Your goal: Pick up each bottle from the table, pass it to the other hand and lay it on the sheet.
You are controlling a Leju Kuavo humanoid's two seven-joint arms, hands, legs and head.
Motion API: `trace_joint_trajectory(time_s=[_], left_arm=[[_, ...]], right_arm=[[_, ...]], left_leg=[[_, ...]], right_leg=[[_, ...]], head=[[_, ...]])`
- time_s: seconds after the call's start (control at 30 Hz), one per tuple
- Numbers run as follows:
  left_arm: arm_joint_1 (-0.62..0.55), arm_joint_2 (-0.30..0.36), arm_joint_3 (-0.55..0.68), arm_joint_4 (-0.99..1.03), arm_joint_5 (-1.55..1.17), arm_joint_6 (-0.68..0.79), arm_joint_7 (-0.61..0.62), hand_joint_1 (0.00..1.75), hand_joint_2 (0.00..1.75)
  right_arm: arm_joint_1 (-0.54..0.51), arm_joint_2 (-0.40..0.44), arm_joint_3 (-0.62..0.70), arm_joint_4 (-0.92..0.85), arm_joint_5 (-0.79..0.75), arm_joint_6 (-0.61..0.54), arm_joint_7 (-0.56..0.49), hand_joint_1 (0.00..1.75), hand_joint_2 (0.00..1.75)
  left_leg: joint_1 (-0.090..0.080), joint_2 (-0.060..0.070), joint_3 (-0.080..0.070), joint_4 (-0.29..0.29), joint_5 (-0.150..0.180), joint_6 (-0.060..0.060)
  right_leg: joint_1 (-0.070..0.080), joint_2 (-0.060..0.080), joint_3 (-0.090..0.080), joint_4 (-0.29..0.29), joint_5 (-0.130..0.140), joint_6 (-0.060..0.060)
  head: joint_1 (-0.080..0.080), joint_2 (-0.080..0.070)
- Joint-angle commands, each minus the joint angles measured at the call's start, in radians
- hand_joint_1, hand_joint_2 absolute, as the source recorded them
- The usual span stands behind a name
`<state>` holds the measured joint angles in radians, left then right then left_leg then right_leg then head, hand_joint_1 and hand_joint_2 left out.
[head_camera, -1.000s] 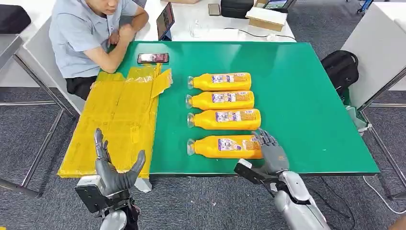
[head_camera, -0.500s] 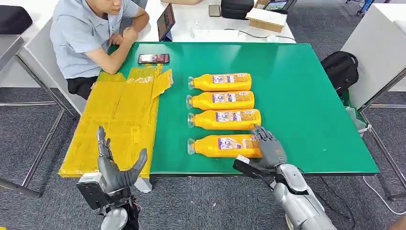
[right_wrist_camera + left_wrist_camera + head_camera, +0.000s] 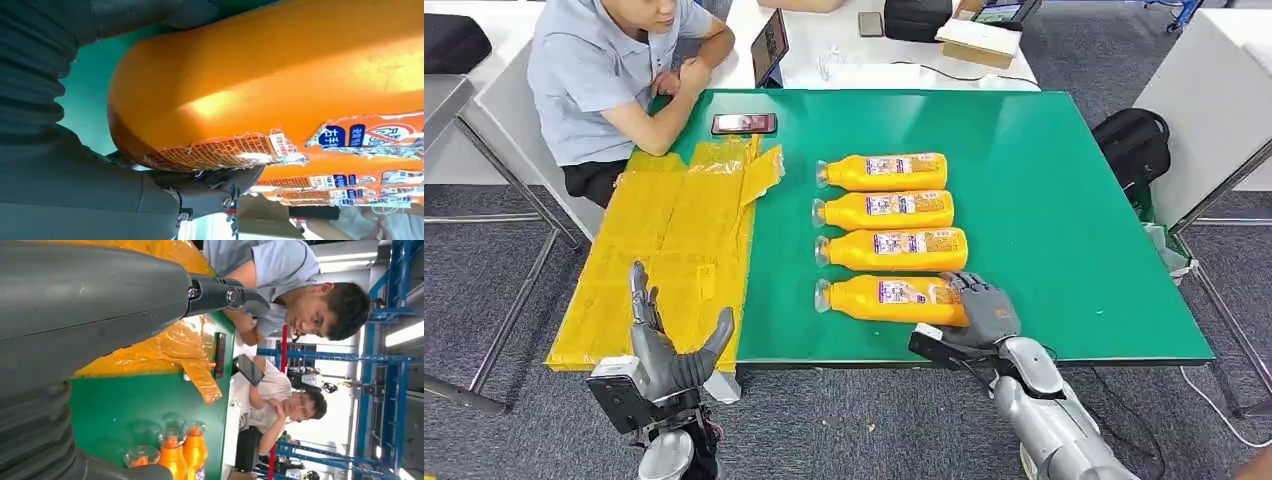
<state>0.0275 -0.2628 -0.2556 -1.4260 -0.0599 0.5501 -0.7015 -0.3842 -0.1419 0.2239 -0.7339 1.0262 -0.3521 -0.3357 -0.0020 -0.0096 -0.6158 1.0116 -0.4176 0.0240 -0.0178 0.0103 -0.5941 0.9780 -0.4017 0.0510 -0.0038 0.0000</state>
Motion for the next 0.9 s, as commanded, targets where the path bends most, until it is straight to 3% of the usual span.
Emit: trace_joint_trajectory(time_s=[0.03,0.17,0.3,0.33,0.63,0.9], left_arm=[[-0.032,0.000,0.018,0.066,0.004,-0.010,0.003,0.00,1.75],[-0.032,0.000,0.023,0.058,0.003,-0.010,0.003,0.00,1.75],[-0.026,0.014,0.011,0.031,0.030,-0.002,0.003,0.00,1.75],[-0.017,0.011,0.020,0.031,0.066,-0.046,0.003,0.00,1.75],[-0.006,-0.004,0.020,0.081,0.149,-0.213,0.003,0.00,1.75],[-0.025,0.022,-0.099,0.206,0.123,-0.270,0.003,0.00,1.75]], right_arm=[[0.023,0.003,0.044,0.098,-0.016,0.013,-0.032,1.75,1.75],[0.067,0.021,0.004,0.064,-0.088,-0.060,-0.093,1.75,1.75],[0.134,0.075,-0.060,-0.063,-0.224,-0.112,-0.186,1.75,1.75],[0.175,0.110,-0.098,-0.161,-0.328,-0.096,-0.231,1.75,1.75],[0.252,0.215,-0.182,-0.434,-0.597,-0.088,-0.300,1.75,1.75],[0.291,0.259,-0.219,-0.468,-0.705,-0.083,-0.349,1.75,1.75]], left_leg=[[0.002,-0.001,0.004,-0.002,-0.001,-0.002],[0.002,-0.003,0.005,-0.002,-0.001,-0.002],[0.002,-0.003,0.003,-0.001,-0.001,-0.002],[0.002,-0.003,0.004,-0.001,-0.001,-0.002],[0.001,0.000,-0.004,0.000,-0.001,-0.002],[0.000,-0.003,-0.002,-0.002,-0.001,-0.002]], right_leg=[[0.002,-0.003,0.005,-0.003,-0.001,-0.003],[0.002,-0.005,0.006,-0.003,-0.002,-0.003],[0.002,-0.004,0.004,-0.002,-0.002,-0.002],[0.002,-0.004,0.005,-0.001,-0.003,-0.003],[0.001,0.000,-0.003,0.001,-0.002,-0.002],[0.000,-0.003,0.000,-0.001,-0.003,-0.002]], head=[[0.000,0.000],[0.000,0.000],[0.000,0.000],[0.000,0.000],[-0.001,0.000],[0.000,0.000]])
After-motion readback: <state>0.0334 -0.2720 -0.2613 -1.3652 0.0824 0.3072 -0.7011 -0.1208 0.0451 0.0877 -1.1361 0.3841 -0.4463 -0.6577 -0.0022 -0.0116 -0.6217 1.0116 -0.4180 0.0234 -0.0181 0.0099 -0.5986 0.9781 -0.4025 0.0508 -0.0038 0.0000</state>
